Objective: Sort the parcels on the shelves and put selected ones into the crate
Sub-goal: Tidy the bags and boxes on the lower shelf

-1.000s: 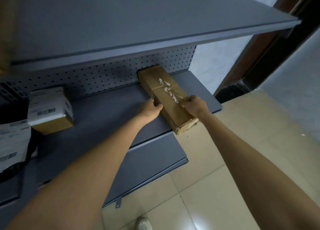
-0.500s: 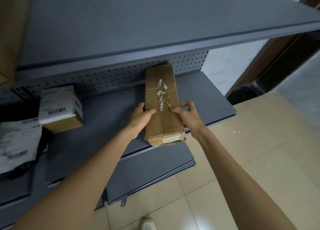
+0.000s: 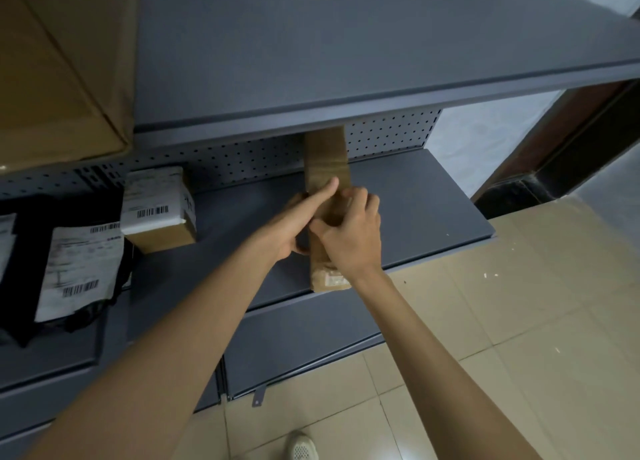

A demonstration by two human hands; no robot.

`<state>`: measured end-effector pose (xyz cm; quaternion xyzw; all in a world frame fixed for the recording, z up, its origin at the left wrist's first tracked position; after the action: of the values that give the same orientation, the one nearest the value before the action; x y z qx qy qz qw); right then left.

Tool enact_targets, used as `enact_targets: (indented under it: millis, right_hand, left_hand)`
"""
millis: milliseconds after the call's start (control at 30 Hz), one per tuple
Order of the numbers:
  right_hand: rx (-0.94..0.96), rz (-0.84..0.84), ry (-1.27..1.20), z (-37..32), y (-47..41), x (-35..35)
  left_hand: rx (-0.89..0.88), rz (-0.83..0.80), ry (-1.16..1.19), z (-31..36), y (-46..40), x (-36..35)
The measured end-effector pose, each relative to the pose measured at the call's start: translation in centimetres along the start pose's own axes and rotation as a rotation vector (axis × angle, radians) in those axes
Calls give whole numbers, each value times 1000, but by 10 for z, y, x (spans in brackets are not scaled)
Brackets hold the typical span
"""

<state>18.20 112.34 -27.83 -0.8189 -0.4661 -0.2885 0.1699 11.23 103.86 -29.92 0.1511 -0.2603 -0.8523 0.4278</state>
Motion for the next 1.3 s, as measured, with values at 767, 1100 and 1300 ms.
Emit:
enact_targets:
  millis: [767,1100,1300]
  right_hand:
    - [-548,-460,-879,61,8,-11]
    - [-424,-533,-617,26,6,-46]
    - [-398,-561,-551,0,8,-84]
  left_hand:
    - [27,-123,317,-34,28,37]
    - [-1,98,264,-69,56,104]
    - [12,229,308,-82,73,135]
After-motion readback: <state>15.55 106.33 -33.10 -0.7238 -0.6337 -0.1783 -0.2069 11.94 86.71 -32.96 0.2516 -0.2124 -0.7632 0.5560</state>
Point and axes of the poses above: each hand's wrist, its own y-axis away from the middle knuckle, its own x-axis out of the back of the hand, z = x × y, the point moved 4 cm from there along -y, towards the middle knuckle, and after that the axes turned 3 degrees about -z, right-handed, at the moved point
